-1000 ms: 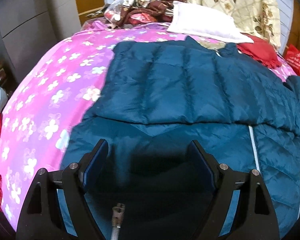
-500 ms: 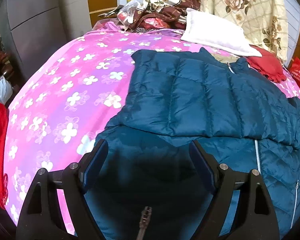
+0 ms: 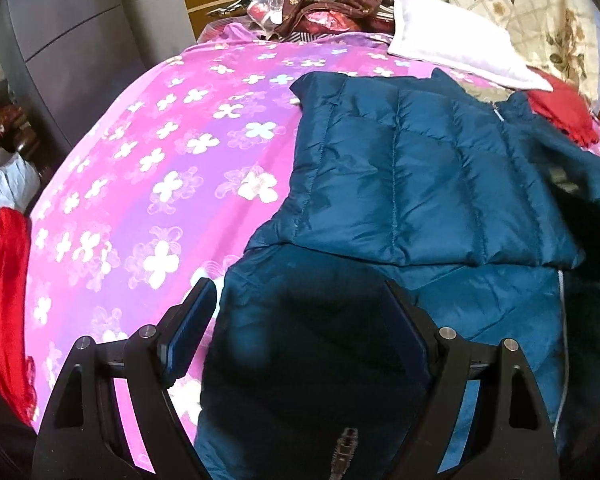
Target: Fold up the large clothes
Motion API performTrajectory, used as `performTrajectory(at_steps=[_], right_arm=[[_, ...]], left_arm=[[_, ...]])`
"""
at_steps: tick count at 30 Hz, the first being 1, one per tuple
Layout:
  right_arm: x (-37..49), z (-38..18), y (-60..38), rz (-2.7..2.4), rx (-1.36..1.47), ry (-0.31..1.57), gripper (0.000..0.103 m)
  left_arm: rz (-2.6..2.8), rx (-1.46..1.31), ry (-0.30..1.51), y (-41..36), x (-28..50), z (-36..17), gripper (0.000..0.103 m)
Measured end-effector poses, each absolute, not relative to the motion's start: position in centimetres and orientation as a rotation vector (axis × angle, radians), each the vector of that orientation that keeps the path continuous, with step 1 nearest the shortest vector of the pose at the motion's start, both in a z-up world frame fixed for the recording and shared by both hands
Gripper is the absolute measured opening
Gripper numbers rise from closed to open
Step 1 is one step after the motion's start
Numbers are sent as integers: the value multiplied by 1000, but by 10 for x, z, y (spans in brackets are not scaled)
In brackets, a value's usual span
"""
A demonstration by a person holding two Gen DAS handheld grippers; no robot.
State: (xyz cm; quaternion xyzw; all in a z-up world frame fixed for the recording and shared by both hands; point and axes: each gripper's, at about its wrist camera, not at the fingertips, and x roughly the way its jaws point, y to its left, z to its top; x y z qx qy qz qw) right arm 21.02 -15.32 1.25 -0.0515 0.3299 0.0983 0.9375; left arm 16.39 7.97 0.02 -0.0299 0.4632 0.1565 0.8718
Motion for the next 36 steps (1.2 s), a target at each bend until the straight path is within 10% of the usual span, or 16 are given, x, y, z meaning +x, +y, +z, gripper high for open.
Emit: performTrajectory(at_steps=[7,13,36], right_arm=[[199,-3,-129,307,-126,682,10],[162,15,-157,301,-164,647,87],[116,-33,-301,-24,17,929,95]], left_arm=[[314,-116,967,86,166,2,83],[299,-132,973,76,167,1,83],[-150,-289,873,-23,241,1,83]])
